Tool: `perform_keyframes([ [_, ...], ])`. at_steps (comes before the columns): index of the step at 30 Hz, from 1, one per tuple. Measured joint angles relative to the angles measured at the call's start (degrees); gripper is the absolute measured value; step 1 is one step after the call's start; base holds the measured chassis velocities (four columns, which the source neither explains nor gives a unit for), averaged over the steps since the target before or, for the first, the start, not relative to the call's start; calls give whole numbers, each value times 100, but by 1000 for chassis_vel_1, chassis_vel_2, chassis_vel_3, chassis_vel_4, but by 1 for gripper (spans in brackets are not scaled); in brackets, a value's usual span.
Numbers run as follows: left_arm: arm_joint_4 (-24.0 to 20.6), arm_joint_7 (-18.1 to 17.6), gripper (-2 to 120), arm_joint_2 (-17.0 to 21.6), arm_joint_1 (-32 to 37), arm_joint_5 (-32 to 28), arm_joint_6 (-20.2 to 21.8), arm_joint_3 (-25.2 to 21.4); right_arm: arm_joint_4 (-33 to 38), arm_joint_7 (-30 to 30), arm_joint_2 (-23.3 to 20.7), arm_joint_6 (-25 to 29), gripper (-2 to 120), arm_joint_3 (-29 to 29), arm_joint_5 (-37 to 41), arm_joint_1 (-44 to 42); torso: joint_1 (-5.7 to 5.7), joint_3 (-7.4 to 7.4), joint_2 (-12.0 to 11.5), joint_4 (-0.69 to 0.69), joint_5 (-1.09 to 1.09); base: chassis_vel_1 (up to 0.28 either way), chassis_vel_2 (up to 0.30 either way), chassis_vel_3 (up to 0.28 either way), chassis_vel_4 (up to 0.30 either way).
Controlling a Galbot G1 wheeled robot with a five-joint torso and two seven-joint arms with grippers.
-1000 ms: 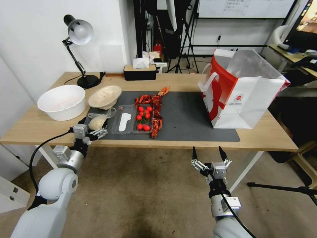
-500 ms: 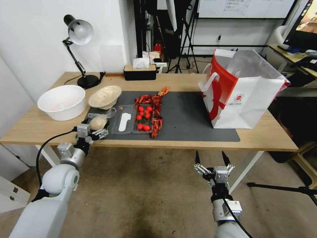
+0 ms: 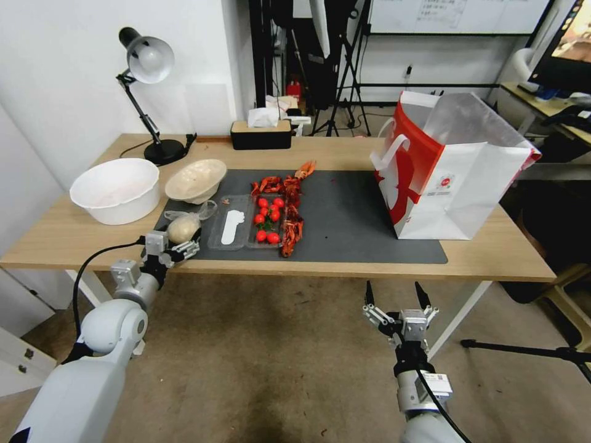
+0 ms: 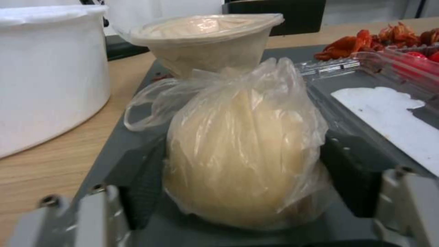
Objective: Pick up the trash from the table and place it into the takeout bag.
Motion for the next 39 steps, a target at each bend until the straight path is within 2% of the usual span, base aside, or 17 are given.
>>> perform_keyframes([
  [1, 30, -1, 67, 14, -16, -13, 3, 5, -10, 2, 13, 3, 100, 0, -4, 1, 0, 0, 0, 0, 0, 0, 0, 0, 0],
  [2, 30, -1, 67, 14, -16, -13, 3, 5, -10, 2, 13, 3, 100, 0, -4, 1, 0, 0, 0, 0, 0, 0, 0, 0, 0],
  [4, 56, 4, 57, 29, -22, -14, 3, 9, -19, 4, 18, 4, 100, -1, -10, 0, 0, 0, 0, 0, 0, 0, 0, 0, 0],
  [6, 60, 6, 53, 36, -23, -14, 3, 10, -21, 6, 20, 4, 100, -1, -11, 1, 0, 0, 0, 0, 1, 0, 0, 0, 0],
  [8, 62, 18, 41, 52, -23, -14, 2, 11, -32, 9, 26, 6, 100, -2, -16, 1, 0, 0, 0, 0, 0, 0, 0, 0, 0],
  [9, 62, 18, 41, 52, -23, -14, 2, 11, -32, 9, 26, 6, 100, -2, -16, 1, 0, 0, 0, 0, 0, 0, 0, 0, 0],
  [11, 55, 25, 32, 59, -14, -14, -12, 9, -38, 11, 32, 9, 100, -4, -22, -4, 0, 0, 0, 0, -1, 0, 0, 0, 0],
  [12, 55, 25, 32, 59, -14, -14, -12, 9, -38, 11, 32, 9, 100, -4, -22, -4, 0, 0, 0, 0, -1, 0, 0, 0, 0],
  [14, 11, 44, 20, 82, 9, -23, -51, -4, -47, 13, 36, 13, 100, -7, -27, -10, 0, 0, 0, 0, -1, 0, 0, 0, 0],
  [16, 6, 46, 18, 85, 10, -24, -56, -5, -48, 13, 36, 14, 100, -8, -27, -10, 0, 0, 0, 0, -1, 0, 0, 0, 0],
  [18, -110, 86, 10, 140, 20, -99, -184, -24, -48, 15, 37, 16, 100, -14, -30, -15, 0, 0, 0, 0, 0, 0, 0, 0, 0],
  [24, -382, 175, 7, 238, 17, -255, -319, -48, -48, 16, 42, 18, 100, -24, -33, -17, 0, 0, 0, 0, 0, 0, 0, 0, 0],
  [27, -779, 193, 7, 426, -28, -484, -342, -32, -46, 16, 49, 19, 100, -33, -36, -22, 0, 0, 0, 0, 0, 0, 0, 0, 0],
  [28, -779, 193, 7, 426, -28, -484, -342, -32, -46, 16, 49, 19, 100, -33, -36, -22, 0, 0, 0, 0, 0, 0, 0, 0, 0],
  [31, -1072, 189, 7, 725, -212, -738, -346, 138, -37, 16, 54, 21, 100, -33, -41, -33, 0, 1, 0, 1, 0, 0, 0, 0, 0],
  [39, -1159, 319, 7, 1172, -601, -1187, -553, 558, -31, 16, 54, 24, 100, -34, -43, -37, 0, 1, 0, -1, 0, 0, 0, 0, 0],
])
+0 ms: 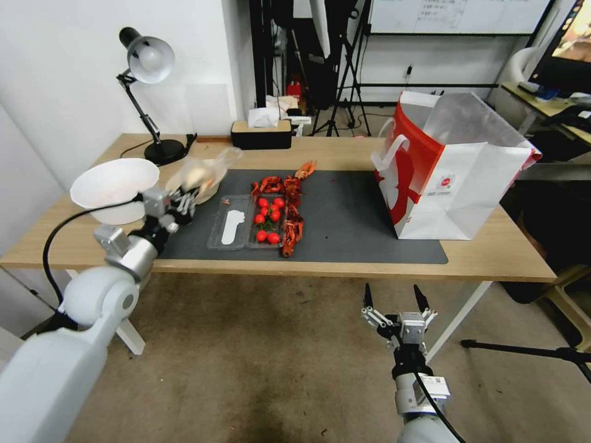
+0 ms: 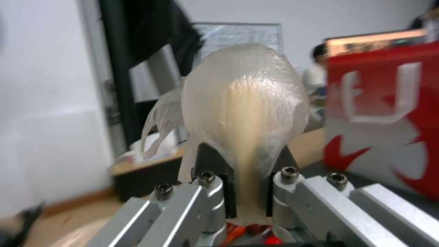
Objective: Pick up the trash from the table and place it into the takeout bag.
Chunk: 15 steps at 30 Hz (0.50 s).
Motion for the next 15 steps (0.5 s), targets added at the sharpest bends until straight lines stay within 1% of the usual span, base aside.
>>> perform_keyframes([
  [3, 2, 23, 7, 57, -60, -65, -31, 68, 0, 0, -2, 1, 100, 0, 0, 0, 0, 0, 0, 1, 0, 0, 0, 0, 0],
  [4, 37, 132, 7, 219, -247, -249, -145, 276, 1, 0, -5, 4, 100, 0, 0, 3, 0, 0, 0, 1, 0, 0, 0, 0, 0],
  [6, 45, 155, 7, 246, -285, -280, -168, 317, 1, 0, -5, 6, 100, 1, 0, 4, 0, 0, 0, 1, 1, 0, 0, 0, 0],
  [8, 201, 457, 7, 520, -831, -598, -382, 808, 9, -4, -13, 13, 100, 0, 0, 8, 1, 0, 0, 0, 0, 0, 0, 0, 0],
  [9, 201, 457, 7, 520, -831, -598, -382, 808, 9, -4, -13, 13, 100, 0, 0, 8, 1, 0, 0, 0, 0, 0, 0, 0, 0],
  [11, 363, 633, 6, 658, -1381, -843, -485, 1259, 9, -7, -18, 15, 100, 2, 0, 16, 0, 0, 0, 0, 1, 0, 0, 0, 0],
  [12, 403, 672, 6, 672, -1520, -913, -500, 1379, 10, -8, -19, 16, 100, 3, 0, 19, 1, 1, 0, 0, 1, 0, 0, 0, 0],
  [13, 403, 672, 6, 672, -1520, -913, -500, 1379, 10, -8, -19, 16, 100, 3, 0, 19, 1, 1, 0, 0, 1, 0, 0, 0, 0],
  [14, 460, 710, 6, 682, -1710, -1017, -515, 1556, 9, -8, -20, 16, 100, 9, -1, 23, 1, 1, 0, 0, 1, 0, 0, 0, 0],
  [15, 538, 749, 6, 683, -1980, -1163, -531, 1848, 10, -9, -19, 17, 100, 25, 0, 29, 1, 1, 0, 1, 0, 0, 0, 0, 0],
])
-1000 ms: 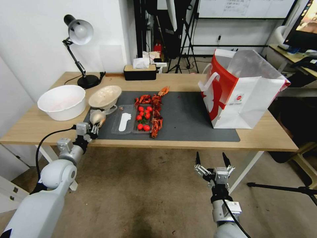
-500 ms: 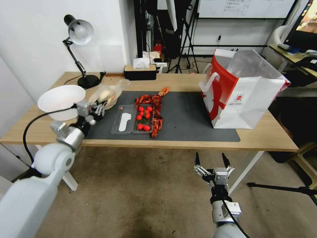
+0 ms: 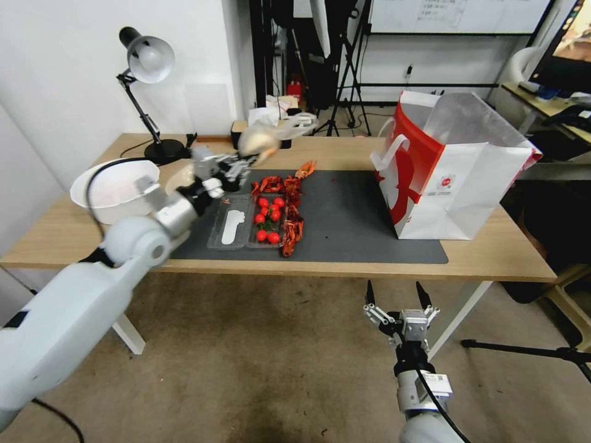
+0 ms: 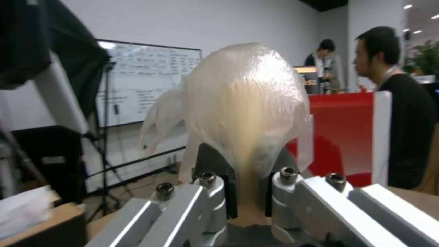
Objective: Pick up the trash from the table and place it into the takeout bag.
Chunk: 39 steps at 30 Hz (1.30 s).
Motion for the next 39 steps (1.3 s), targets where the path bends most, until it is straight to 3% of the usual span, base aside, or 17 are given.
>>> perform_keyframes([
  [2, 21, 7, 6, -3, -72, -43, -6, 80, 0, 0, 0, 0, 100, 5, 0, 1, 0, 0, 0, 0, 0, 0, 0, 0, 0],
  [4, 132, 25, 6, -69, -474, -225, -20, 550, 0, -2, -3, 0, 100, 40, -1, 5, 0, 0, 0, 0, 0, 0, 0, 0, 0],
  [6, 165, 26, 6, -95, -589, -258, -22, 680, 0, -2, -5, 0, 100, 47, -2, 5, 0, 0, 0, 0, -1, 0, 0, 0, 0],
  [8, 308, 22, 6, -241, -1078, -371, -24, 1179, 2, -5, -16, 0, 100, 66, -6, 2, 0, 0, 0, 0, 1, 0, 0, 0, 0],
  [10, 389, 16, 6, -324, -1300, -416, -24, 1369, 2, -6, -21, 0, 100, 73, -7, 0, 0, 0, 0, -1, 0, 0, 0, 0, 0],
  [13, 766, -17, 6, -724, -2097, -549, -24, 2003, -13, -8, -41, -1, 100, 80, -16, 13, 0, -1, 0, 1, -1, 0, 0, 0, 0],
  [21, 1484, -112, 6, -1603, -3295, -840, 2, 2911, -65, -9, -40, -6, 100, 106, -17, 29, 1, -1, 0, 0, 1, 0, 0, 0, 0],
  [27, 2481, -128, 6, -2617, -4308, -1042, 3, 3762, -92, -6, -27, -16, 100, 139, -19, 53, 1, -1, 0, -1, 2, 0, 0, 0, 0],
  [31, 2933, -115, 6, -3027, -4596, -1091, 3, 4085, -63, -5, -22, -18, 100, 193, -19, 28, 1, -1, 1, 0, 1, 0, 0, 0, 0],
  [39, 3487, -44, 6, -3575, -4829, -1118, -1, 4284, -46, -4, 34, -18, 100, 195, -42, 16, 1, -1, 0, 0, 1, 0, 0, 0, 0],
])
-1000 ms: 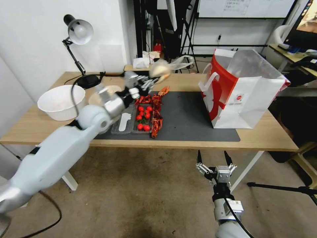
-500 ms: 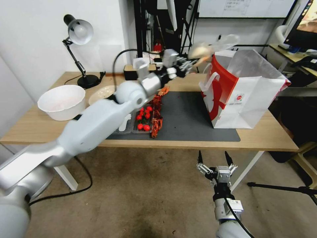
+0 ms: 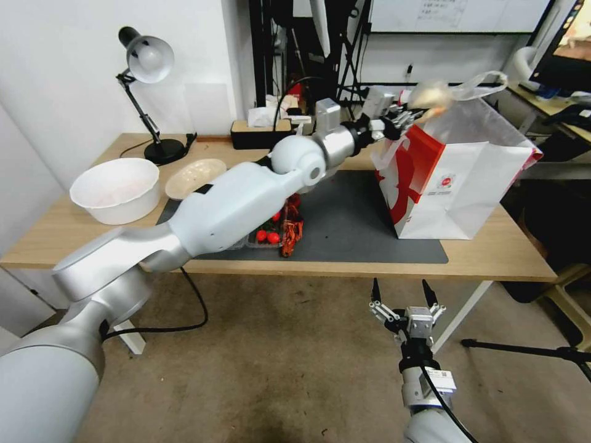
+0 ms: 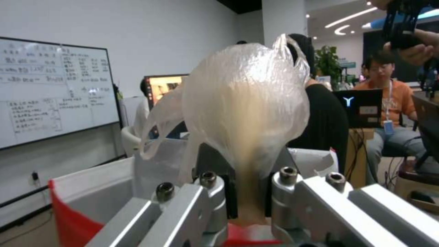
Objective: Pick up the trash from the table and place it into the takeout bag.
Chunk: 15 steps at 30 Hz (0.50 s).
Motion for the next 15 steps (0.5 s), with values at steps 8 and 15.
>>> perform_keyframes([
  [8, 527, 110, 6, -480, -111, 11, -47, 111, 47, 2, 35, 1, 100, 51, -7, -80, 0, 0, 0, 0, 0, 0, 0, 0, 0],
  [15, 869, 176, 6, -760, -158, 21, -90, 136, 69, 4, 70, 8, 100, 70, -10, -95, 0, 0, 0, 0, 0, 0, 0, 0, 0],
])
